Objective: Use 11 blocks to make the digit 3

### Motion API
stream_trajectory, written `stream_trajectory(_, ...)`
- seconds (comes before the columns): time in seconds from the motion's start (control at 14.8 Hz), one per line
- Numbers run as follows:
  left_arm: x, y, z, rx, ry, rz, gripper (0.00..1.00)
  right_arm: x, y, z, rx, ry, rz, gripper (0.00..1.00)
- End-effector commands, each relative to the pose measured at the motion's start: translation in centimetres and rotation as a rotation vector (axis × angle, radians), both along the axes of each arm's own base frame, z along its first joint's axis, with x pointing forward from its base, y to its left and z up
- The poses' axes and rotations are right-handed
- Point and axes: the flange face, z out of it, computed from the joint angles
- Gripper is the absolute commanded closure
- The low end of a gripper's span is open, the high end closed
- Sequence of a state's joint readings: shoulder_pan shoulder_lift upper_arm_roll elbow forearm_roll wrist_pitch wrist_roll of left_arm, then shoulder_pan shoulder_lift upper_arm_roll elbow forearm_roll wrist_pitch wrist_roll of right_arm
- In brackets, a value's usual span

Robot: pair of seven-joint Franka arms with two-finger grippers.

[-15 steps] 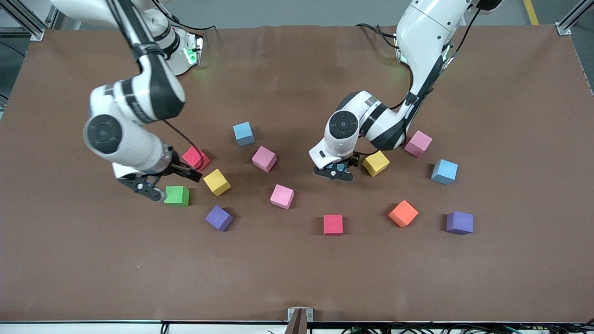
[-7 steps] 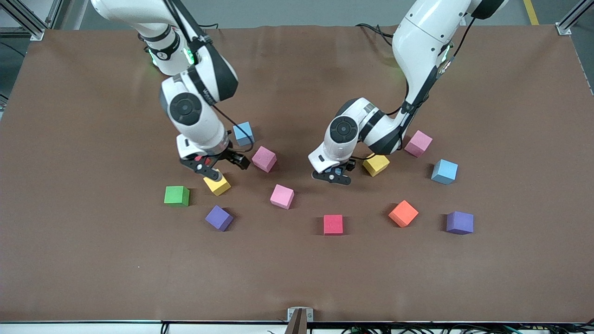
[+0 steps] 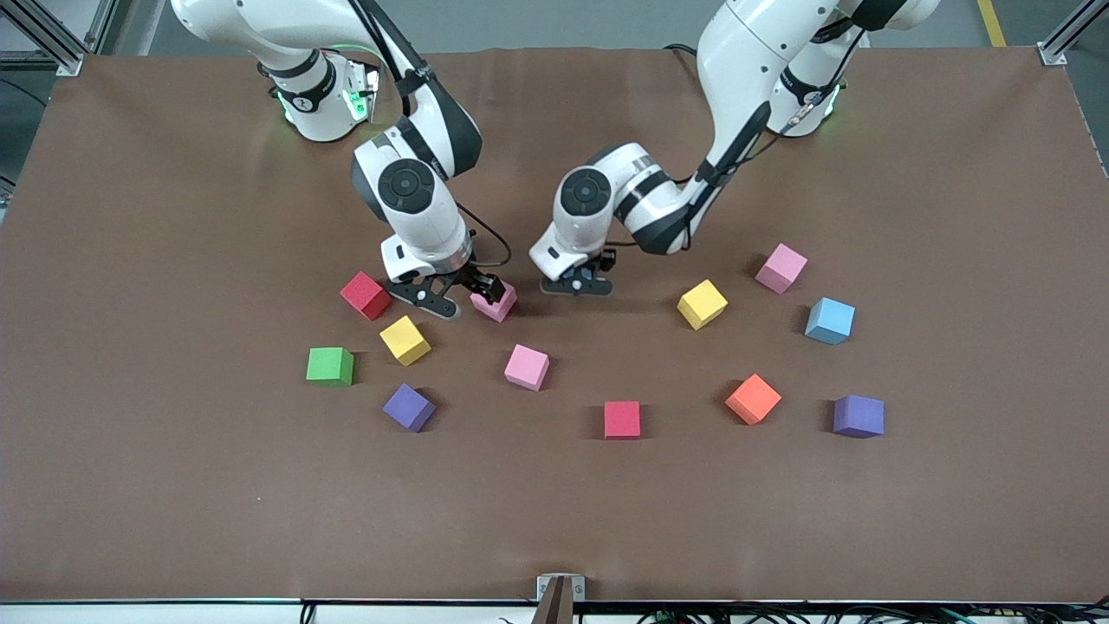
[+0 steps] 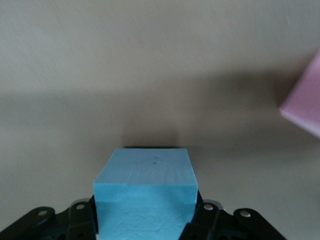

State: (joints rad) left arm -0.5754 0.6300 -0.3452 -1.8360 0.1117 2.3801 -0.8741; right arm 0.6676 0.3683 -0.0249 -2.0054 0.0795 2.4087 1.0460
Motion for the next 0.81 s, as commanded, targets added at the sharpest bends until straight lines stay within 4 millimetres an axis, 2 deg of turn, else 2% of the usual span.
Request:
stream_trajectory(0.0, -3.7, 0.4, 0.9, -0.008, -0.013, 0.009, 0.48, -0.5, 0.9, -2.1, 0.005, -0.01, -0.035, 0.0)
stream_trajectory(0.2, -7.7, 0.9, 0.8, -0.043, -0.032, 0.006, 0.48, -0.5, 1.1, -4.1, 0.007, -0.019, -0.042, 0.0)
stream_trajectory(0.27, -8.5, 1.2, 0.7, -0.05, -0.036, 0.001, 0.48, -0.6, 1.3, -4.7, 0.009, -0.024, -0.04, 0.0)
stream_trajectory(0.61, -9.2, 0.7, 0.5, -0.034, -0.027, 0.019, 0.48, -1.2, 1.9, -6.3, 0.005, -0.019, -0.072, 0.0)
stream_trajectory(0.74, -9.7, 0.4, 0.5, -0.029, -0.028, 0.008, 0.47, -1.4, 2.1, -6.4, 0.005, -0.015, -0.099, 0.01)
